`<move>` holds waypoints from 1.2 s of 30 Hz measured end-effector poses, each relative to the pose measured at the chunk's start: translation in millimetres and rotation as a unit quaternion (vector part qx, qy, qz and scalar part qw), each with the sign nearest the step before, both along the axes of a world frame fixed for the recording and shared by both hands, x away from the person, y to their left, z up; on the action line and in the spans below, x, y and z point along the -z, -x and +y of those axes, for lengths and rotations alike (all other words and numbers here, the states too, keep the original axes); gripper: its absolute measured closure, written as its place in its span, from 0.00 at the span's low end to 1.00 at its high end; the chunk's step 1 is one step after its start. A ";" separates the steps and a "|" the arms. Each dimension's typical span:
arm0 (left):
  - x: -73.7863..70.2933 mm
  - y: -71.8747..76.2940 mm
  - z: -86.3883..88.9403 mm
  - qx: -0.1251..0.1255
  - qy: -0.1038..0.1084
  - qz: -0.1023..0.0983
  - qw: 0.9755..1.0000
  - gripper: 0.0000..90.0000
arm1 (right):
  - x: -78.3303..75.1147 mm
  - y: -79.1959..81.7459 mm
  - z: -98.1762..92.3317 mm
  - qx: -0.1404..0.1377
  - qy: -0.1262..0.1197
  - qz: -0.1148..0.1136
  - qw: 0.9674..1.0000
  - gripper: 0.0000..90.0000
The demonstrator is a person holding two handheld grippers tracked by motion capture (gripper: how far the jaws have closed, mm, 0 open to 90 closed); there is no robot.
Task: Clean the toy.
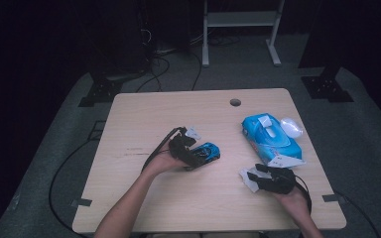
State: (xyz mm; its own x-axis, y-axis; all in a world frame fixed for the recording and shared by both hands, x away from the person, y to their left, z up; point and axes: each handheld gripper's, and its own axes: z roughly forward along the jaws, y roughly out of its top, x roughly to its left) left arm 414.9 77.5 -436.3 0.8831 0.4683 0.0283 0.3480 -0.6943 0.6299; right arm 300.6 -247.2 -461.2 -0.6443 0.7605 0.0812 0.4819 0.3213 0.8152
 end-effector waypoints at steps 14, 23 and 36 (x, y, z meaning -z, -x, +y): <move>-13.8 31.7 45.9 -0.023 0.056 -0.022 0.998 0.14 | -13.9 7.2 -1.6 0.011 -0.042 -0.022 0.999 0.43; -16.3 44.3 59.0 -0.026 0.061 -0.028 0.997 0.13 | -14.6 8.8 -1.5 0.005 -0.048 -0.019 0.999 0.42; -11.3 62.1 76.6 -0.037 0.066 -0.027 0.997 0.12 | -18.3 12.6 -7.0 0.013 -0.052 -0.023 0.998 0.39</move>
